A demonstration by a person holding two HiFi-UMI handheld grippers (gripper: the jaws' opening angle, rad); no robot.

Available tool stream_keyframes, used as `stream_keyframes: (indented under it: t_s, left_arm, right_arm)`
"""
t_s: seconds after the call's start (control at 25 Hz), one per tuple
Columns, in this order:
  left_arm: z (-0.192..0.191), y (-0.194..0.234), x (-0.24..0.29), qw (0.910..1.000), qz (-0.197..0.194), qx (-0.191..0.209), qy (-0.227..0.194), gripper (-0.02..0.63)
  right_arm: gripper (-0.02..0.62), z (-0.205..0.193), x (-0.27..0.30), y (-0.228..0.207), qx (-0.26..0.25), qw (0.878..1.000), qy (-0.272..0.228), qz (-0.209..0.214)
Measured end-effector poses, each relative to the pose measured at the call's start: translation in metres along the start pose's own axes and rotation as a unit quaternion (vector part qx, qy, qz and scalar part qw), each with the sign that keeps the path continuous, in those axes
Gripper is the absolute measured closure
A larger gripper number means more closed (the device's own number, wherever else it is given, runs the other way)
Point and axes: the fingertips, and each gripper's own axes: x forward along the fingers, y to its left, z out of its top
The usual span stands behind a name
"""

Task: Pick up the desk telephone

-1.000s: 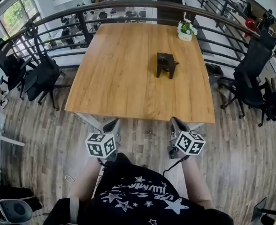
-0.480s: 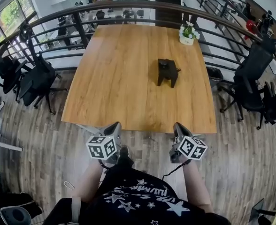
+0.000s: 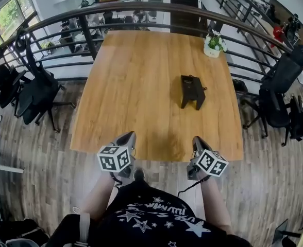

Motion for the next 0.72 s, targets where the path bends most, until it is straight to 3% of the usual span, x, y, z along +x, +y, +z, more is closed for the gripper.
stream_keyframes:
  t_s: [0.4,0.72]
  left_arm:
    - [0.031,0.047,0.021,0.9996,-0.025,-0.001,0.014,0.604]
    - [0.04,0.06,0.036,0.9983,-0.052,0.006,0.026,0.604]
  right_arm:
    - [0.595,0.016,0.04,0.02,0.006,0.999,-0.015,-0.036]
    - [0.595,0.013,0.051,0.027,0.008,0.998,-0.022,-0.062]
